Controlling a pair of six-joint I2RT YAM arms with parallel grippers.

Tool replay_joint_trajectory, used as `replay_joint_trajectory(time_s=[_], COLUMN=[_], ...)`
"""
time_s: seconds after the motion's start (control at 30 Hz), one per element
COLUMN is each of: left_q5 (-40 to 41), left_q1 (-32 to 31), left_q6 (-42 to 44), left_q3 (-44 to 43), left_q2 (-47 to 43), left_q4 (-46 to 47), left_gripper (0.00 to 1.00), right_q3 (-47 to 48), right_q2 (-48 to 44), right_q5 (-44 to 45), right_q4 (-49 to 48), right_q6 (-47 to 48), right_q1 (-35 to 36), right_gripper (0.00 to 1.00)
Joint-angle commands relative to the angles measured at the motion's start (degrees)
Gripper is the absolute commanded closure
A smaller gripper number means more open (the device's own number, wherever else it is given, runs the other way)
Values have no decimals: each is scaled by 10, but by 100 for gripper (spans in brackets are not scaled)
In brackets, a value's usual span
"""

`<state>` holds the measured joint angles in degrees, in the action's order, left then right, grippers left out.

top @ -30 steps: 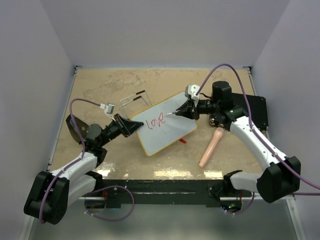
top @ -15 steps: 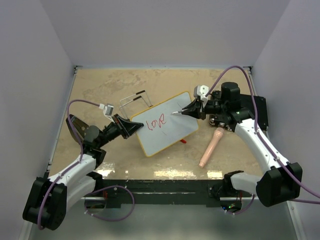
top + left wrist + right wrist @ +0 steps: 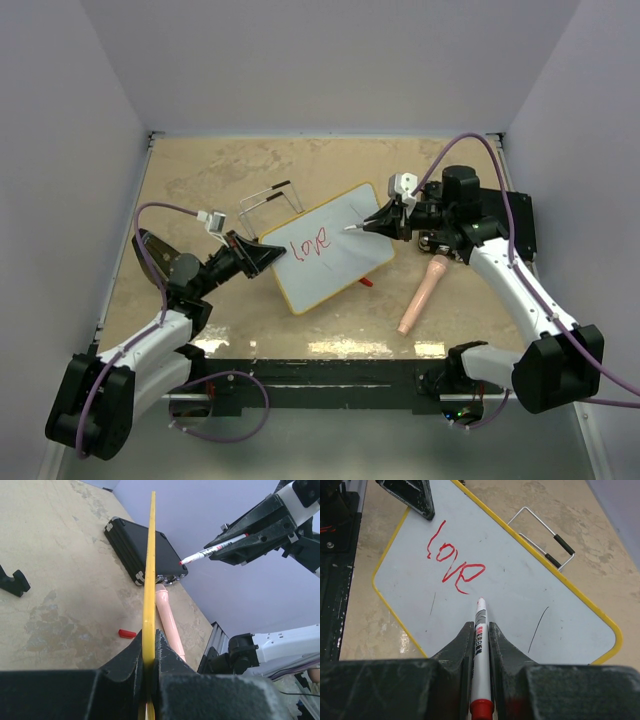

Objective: Write a sentence on the whiteboard

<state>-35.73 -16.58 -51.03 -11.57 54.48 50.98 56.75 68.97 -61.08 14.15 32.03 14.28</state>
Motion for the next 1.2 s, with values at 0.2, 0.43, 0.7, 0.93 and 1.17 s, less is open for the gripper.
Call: replay_joint_trajectory(time_s=[0.2,0.43,0.7,0.93,1.17], left_q5=[59,66,67,63,60], left_q1=[-28,-38,-42,-43,-43], left_q6=[-31,-40,-40,-42,-41], left_q3=[-27,-30,-35,-38,-39], left_q2=[19,41,43,46,47], left_q4=[97,112,113,119,123], left_gripper=[100,100,100,100,100], right_q3=[10,6,12,13,13], right_q2=[-13,-8,9,26,38], right_q5=[68,139,172,185,189], right_q4=[-2,-24,-24,-28,-23], right_q6=[-1,-20,-22,-24,-19], right_q1=[38,63,73,80,88], right_gripper=[100,100,100,100,100])
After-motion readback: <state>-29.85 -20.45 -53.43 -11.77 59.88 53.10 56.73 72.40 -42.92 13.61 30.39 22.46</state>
